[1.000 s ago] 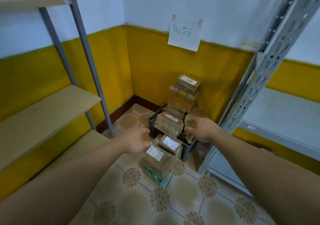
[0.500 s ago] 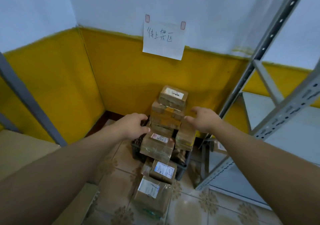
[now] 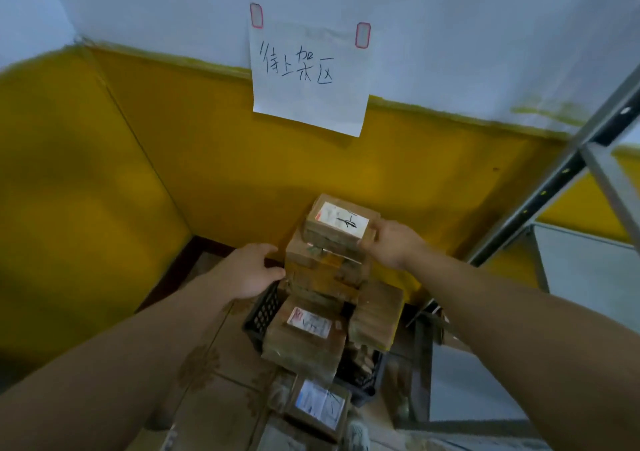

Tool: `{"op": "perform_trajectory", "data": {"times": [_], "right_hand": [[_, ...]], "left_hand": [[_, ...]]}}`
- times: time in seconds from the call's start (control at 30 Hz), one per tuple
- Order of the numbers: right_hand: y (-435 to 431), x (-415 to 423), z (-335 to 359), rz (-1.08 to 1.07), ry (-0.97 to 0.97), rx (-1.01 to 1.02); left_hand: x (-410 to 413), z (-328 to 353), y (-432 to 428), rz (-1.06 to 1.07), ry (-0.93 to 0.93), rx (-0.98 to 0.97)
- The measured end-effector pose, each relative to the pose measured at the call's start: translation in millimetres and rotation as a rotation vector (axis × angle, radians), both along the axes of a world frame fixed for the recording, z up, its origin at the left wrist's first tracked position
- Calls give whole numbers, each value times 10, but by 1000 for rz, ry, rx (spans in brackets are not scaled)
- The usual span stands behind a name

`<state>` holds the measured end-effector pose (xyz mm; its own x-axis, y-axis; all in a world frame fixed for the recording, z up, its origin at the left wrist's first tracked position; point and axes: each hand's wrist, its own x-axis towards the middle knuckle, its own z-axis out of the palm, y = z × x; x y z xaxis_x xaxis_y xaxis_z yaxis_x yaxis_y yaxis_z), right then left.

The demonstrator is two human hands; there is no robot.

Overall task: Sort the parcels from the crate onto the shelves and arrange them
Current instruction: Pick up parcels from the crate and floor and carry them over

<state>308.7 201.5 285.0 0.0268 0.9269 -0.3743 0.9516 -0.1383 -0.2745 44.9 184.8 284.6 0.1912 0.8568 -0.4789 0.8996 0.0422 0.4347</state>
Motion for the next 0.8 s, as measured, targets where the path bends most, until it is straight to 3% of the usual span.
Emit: {"op": "perform_trajectory", "data": {"times": [0.33,0.6,0.8], "right_hand": [[1262,255,-985,-2,-36,-56],[1411,439,-1574,13,-30,-95],[1510,503,-1538,-42,12,-155]], "left_hand": [[633,-932,1367,57,-77,-100],[1007,-1402,1803,362,-356,-184],[1068,-1536,1826,564,-487,-290]]}}
